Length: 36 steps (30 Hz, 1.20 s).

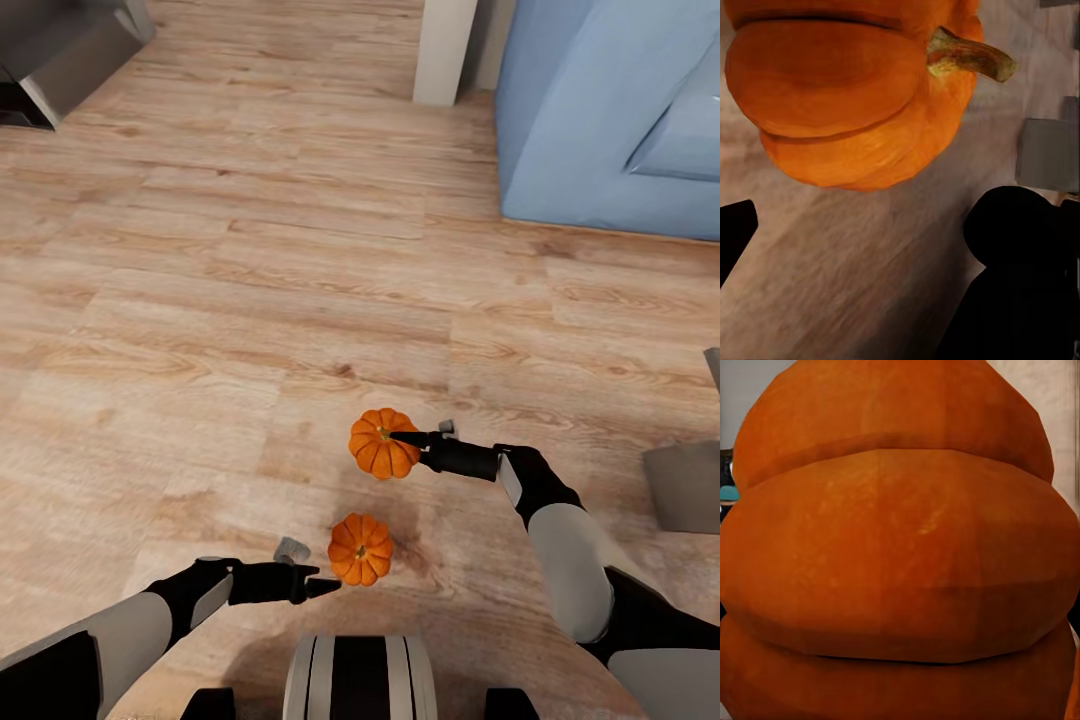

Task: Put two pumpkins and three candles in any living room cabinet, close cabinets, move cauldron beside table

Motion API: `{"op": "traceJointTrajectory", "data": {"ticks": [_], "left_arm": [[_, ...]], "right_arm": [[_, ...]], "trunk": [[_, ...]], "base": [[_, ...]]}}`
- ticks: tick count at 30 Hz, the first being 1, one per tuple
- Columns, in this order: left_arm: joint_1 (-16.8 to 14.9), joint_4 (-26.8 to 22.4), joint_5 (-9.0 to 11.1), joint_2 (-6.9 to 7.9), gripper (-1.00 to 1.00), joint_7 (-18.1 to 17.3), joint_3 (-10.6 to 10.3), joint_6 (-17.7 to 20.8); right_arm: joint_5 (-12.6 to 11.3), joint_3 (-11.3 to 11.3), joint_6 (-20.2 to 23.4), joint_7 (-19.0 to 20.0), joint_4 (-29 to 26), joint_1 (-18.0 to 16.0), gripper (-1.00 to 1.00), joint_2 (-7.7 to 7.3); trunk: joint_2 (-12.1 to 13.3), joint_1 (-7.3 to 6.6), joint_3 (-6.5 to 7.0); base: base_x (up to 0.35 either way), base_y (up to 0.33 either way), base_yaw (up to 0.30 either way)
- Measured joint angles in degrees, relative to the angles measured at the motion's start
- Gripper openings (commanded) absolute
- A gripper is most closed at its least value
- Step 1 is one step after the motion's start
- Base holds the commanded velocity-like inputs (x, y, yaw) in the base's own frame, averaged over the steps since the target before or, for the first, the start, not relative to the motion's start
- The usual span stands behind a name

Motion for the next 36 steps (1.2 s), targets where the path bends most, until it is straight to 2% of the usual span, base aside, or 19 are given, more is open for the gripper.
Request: {"op": "traceJointTrajectory", "data": {"ticks": [3, 6, 11, 17, 26, 33, 36], "left_arm": [[0.0, -0.1, -0.3, 0.28, 1.00, -0.8, 0.1, -0.5], [-0.1, -0.1, -0.4, 0.44, 1.00, -2.2, 0.1, -3.1], [-0.1, 0.0, -0.3, 1.30, 1.00, -5.9, 0.2, -3.6], [-0.3, 0.0, -0.3, 2.21, 1.00, -6.6, 0.3, -3.7], [-1.5, -0.1, -0.1, 5.17, 1.00, -9.6, 0.8, -3.7], [-2.5, -0.2, 0.2, 5.13, 1.00, -10.4, 0.8, -3.7], [-2.6, -0.2, 0.3, 5.09, 1.00, -13.8, 0.8, -3.6]], "right_arm": [[0.0, 0.0, 0.0, 0.0, 0.0, 0.0, -1.00, 0.00], [0.0, 0.0, 0.0, 0.0, 0.0, 0.0, -1.00, 0.00], [0.0, 0.0, 0.0, 0.0, 0.0, 0.0, -1.00, 0.00], [0.0, 0.0, 0.0, 0.0, 0.0, 0.0, -1.00, 0.00], [0.1, 0.8, 0.0, -0.1, -0.1, 0.1, -1.00, 0.09], [0.1, 0.9, 0.0, -0.1, -0.1, 0.1, -1.00, 0.09], [0.1, 0.9, 0.0, -0.1, -0.1, 0.1, -1.00, 0.09]], "trunk": [[0.0, 0.08, -0.66], [-0.1, 0.15, -1.33], [-0.1, 0.28, -2.44], [-0.2, 0.44, -3.77], [-0.3, 0.67, -5.76], [-0.4, 0.85, -7.31], [-0.5, 0.93, -7.98]], "base": [[0.000, 0.000, 0.000], [0.000, 0.000, 0.000], [0.000, 0.000, 0.000], [0.000, 0.000, 0.000], [0.000, 0.000, 0.000], [0.000, 0.000, 0.000], [0.000, 0.000, 0.000]]}}
